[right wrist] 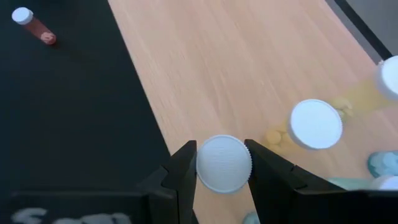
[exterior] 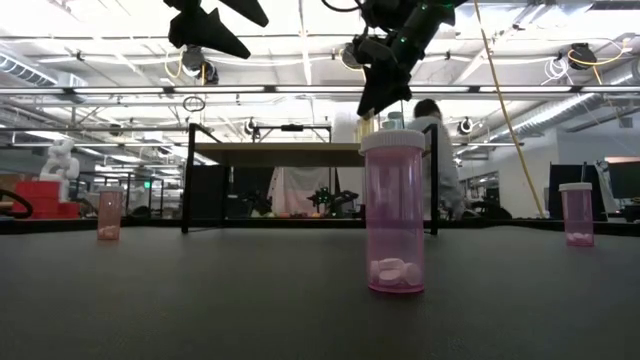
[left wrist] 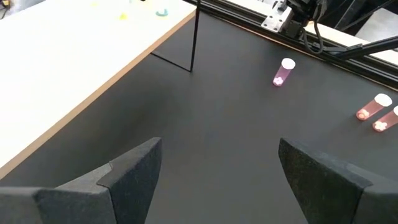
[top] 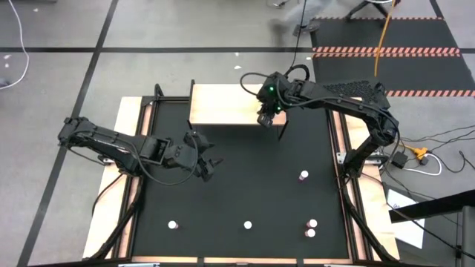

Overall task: Pick and place medicine bottles onto shelf by color
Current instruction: Put the yellow pill bottle on the shelf aligned with the other yellow pill bottles

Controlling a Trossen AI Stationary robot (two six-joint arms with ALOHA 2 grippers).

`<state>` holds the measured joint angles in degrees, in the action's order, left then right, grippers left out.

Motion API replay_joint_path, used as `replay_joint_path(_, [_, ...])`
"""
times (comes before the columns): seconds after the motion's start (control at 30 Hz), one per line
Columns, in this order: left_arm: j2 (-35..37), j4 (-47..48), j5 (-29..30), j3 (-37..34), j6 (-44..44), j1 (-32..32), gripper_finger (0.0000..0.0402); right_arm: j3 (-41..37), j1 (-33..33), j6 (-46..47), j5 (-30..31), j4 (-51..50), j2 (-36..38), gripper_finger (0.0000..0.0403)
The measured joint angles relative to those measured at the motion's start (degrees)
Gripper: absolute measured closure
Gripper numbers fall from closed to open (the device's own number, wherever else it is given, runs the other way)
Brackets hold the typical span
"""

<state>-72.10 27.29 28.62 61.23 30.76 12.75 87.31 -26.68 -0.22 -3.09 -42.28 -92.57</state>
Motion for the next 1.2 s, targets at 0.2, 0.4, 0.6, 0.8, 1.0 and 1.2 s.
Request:
replay_joint_path(0.2, [0.0,0.0,0.0,0.0,0.0,0.0,0.0078,0.0,0.0,0.0,0.0,0.0,0.0,0.0287])
replay_joint_path(0.4, [0.0,0.0,-0.1,0.0,-0.1,0.0,0.0078,0.0,0.0,0.6,-0.2,-0.5,0.0,0.0287])
replay_joint_path(0.6, [0.0,0.0,-0.1,0.0,-0.3,0.0,0.0078,0.0,-0.1,0.6,-0.2,-0.4,0.0,0.0287])
replay_joint_path(0.8, [0.0,0.0,-0.1,0.0,-0.4,0.0,0.0078,0.0,-0.6,1.1,-0.4,-0.4,0.0,0.0287])
replay_joint_path(1.0, [0.0,0.0,-0.2,0.0,-0.4,0.0,0.0078,0.0,-1.1,2.1,-3.0,-0.4,0.0,0.0287])
replay_joint_path(1.2, [0.0,0.0,-0.3,0.0,-0.3,0.0,0.0078,0.0,-1.1,1.8,-3.0,-0.7,0.0,0.0286])
